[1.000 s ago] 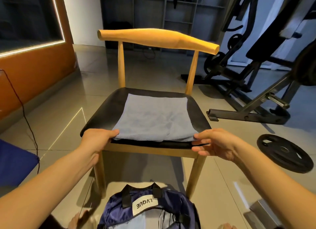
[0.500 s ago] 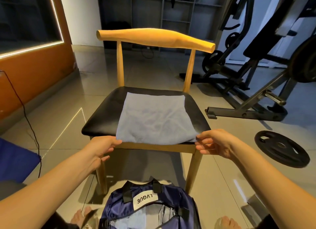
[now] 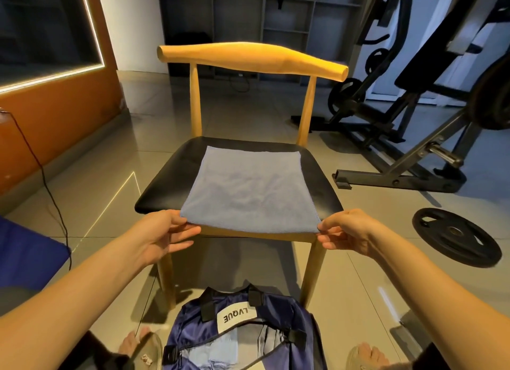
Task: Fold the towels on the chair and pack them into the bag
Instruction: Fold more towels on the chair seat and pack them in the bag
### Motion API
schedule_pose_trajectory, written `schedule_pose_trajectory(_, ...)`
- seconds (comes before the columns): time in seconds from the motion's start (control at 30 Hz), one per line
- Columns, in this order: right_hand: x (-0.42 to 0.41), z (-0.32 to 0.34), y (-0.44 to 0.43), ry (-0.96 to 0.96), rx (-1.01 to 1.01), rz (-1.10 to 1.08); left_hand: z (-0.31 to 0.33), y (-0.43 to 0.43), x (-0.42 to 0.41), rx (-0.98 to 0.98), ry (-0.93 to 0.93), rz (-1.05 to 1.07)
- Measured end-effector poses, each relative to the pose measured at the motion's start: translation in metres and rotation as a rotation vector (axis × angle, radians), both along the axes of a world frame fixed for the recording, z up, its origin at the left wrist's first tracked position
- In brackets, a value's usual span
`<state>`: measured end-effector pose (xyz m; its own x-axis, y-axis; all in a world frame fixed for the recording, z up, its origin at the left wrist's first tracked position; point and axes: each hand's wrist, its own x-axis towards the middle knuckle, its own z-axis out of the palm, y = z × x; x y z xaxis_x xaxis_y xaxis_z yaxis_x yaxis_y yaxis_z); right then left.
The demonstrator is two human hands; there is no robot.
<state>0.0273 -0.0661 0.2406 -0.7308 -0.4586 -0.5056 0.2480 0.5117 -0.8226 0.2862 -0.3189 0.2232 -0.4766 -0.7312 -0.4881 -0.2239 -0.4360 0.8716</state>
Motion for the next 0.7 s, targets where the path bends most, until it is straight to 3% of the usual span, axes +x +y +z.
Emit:
schedule_pose_trajectory(0.13, -0.004, 0.005, 0.002, -0.035, -0.055, -0.031, 0.013, -0.002, 0.003, 0.102, 0.118, 0.074)
schedule_pose_trajectory(0.27, -0.01, 0.013, 0.007, -0.071, -0.134, -0.038, 0.022, -0.01, 0.006, 0.063, 0.182, 0.129)
schedule_pose_trajectory(0.43, -0.004, 0.007, 0.006, 0.011, 0.017, 0.077, 0.013, -0.011, 0.008, -0.136, -0.084, -0.013)
schedule_pose_trajectory(0.5, -0.004, 0.003, 0.004, 0.041, 0.036, 0.073, 0.011, -0.006, 0.007, 0.003, -0.08, -0.094)
schedule_pose_trajectory(0.6, -0.005, 0.002, 0.003, 0.047, 0.045, 0.065, 0.013, -0.002, 0.005, 0.224, 0.073, -0.109)
schedule_pose_trajectory(0.7, -0.006, 0.003, 0.003, 0.04, 0.043, 0.056, 0.012, -0.005, 0.003, 0.243, 0.191, -0.024)
